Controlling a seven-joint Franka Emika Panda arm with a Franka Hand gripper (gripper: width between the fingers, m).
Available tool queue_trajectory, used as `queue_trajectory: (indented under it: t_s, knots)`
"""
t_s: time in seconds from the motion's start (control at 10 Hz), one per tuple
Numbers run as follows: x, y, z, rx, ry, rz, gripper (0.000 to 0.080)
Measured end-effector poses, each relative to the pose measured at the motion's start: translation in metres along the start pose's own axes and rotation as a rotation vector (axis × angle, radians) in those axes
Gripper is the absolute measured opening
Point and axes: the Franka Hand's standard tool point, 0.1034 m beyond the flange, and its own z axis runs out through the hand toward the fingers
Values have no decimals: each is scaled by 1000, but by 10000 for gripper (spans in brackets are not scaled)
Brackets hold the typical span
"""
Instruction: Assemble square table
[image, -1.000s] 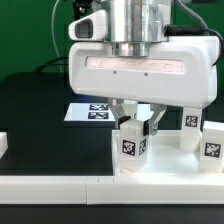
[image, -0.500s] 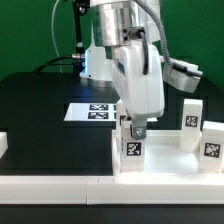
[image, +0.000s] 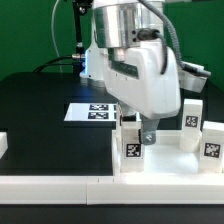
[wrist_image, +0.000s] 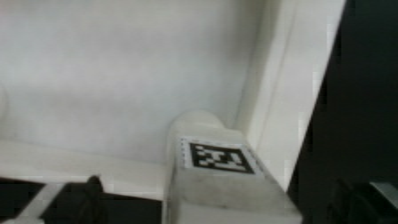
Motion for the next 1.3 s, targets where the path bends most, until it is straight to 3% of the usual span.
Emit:
queue_trajectory:
  t_s: [0.5, 0.7, 0.9, 1.0, 1.1, 1.2, 1.3]
  knots:
    - [1, 4, 2, -6, -2, -364, 648]
    - [5, 0, -2, -11, 0, -727, 648]
    - [6, 2, 0, -14, 2, -661, 648]
    - [6, 2, 0, -14, 2, -660, 562]
    - [6, 2, 0, -14, 2, -621, 425]
    - [6, 2, 0, -14, 2, -545, 425]
    - [6, 3, 0, -14, 4, -477, 284]
